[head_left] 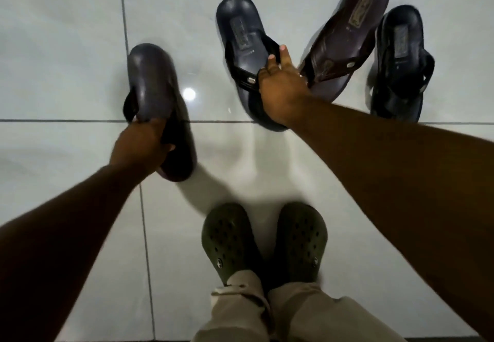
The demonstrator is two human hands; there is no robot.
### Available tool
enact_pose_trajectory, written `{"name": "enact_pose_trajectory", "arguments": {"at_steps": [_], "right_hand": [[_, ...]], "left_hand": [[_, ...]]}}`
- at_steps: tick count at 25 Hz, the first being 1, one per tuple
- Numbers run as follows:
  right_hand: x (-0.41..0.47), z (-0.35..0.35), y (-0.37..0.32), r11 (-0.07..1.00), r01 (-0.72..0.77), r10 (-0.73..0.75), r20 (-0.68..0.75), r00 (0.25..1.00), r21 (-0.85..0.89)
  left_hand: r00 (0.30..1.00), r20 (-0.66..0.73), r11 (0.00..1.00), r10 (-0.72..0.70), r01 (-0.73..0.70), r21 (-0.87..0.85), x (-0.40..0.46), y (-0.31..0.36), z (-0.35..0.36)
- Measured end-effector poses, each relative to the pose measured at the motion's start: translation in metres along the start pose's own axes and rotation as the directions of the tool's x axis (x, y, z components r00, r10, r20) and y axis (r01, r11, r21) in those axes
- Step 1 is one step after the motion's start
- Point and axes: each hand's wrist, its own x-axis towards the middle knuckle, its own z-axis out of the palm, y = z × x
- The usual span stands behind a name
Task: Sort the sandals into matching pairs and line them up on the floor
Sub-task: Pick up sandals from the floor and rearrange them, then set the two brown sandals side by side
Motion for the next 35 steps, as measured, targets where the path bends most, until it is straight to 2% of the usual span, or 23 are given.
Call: {"name": "enact_pose_trajectory", "arguments": {"at_steps": [4, 6, 8, 10, 12, 14, 16, 20, 22, 25, 28, 31, 33, 35], "right_hand": [[-0.002, -0.010, -0.069, 0.964, 0.203, -0.197, -0.050, 0.979, 0.175], [-0.011, -0.009, -0.074, 0.945, 0.224, -0.199, -0.123, 0.972, 0.240], [-0.014, -0.017, -0.046, 0.966, 0.092, -0.030, -0.247, 0.969, 0.240], [-0.011, -0.025, -0.001, 0.965, -0.145, 0.212, -0.324, 0.922, 0.220], [-0.005, -0.032, 0.047, 0.886, -0.359, 0.433, -0.243, 0.868, 0.294], [0.002, -0.030, 0.080, 0.812, -0.454, 0.507, -0.058, 0.860, 0.366], [0.002, -0.017, 0.102, 0.812, -0.414, 0.448, 0.015, 0.894, 0.411], [-0.030, 0.013, 0.127, 0.871, -0.147, 0.241, -0.146, 0.960, 0.469], [-0.044, 0.021, 0.137, 0.899, -0.041, 0.129, -0.176, 0.976, 0.435], [-0.037, 0.019, 0.149, 0.935, 0.037, 0.010, -0.133, 0.991, 0.352], [-0.019, 0.010, 0.153, 0.959, 0.131, -0.109, -0.098, 0.989, 0.251], [-0.013, 0.004, 0.148, 0.962, 0.129, -0.119, -0.057, 0.991, 0.239], [-0.019, 0.005, 0.142, 0.951, 0.138, -0.131, -0.044, 0.990, 0.277], [-0.029, 0.007, 0.145, 0.948, 0.075, -0.047, -0.097, 0.994, 0.310]], "left_hand": [[0.985, -0.136, 0.992, -0.107, 0.098, -0.073, 0.013, -0.039, -0.065], [0.976, -0.217, 0.999, -0.035, 0.026, -0.044, 0.028, -0.036, -0.096], [0.968, -0.243, 0.998, 0.070, -0.070, 0.008, 0.044, -0.015, -0.117], [0.960, -0.215, 0.984, 0.179, -0.176, 0.033, 0.059, 0.022, -0.122], [0.940, -0.176, 0.956, 0.291, -0.293, 0.015, 0.073, 0.069, -0.115], [0.906, -0.139, 0.916, 0.399, -0.400, 0.022, 0.084, 0.118, -0.097], [0.876, -0.097, 0.881, 0.473, -0.470, 0.058, 0.093, 0.158, -0.072], [0.853, -0.074, 0.849, 0.516, -0.499, 0.173, 0.096, 0.184, -0.028], [0.840, -0.098, 0.834, 0.534, -0.505, 0.222, 0.094, 0.181, -0.020], [0.826, -0.017, 0.798, 0.563, -0.538, 0.272, 0.092, 0.166, -0.025], [0.851, 0.031, 0.793, 0.524, -0.501, 0.346, 0.093, 0.147, -0.031], [0.882, 0.011, 0.847, 0.471, -0.456, 0.273, 0.089, 0.158, -0.023], [0.863, -0.012, 0.840, 0.505, -0.488, 0.237, 0.084, 0.177, -0.015], [0.832, -0.034, 0.815, 0.554, -0.534, 0.223, 0.079, 0.189, -0.013]]}}
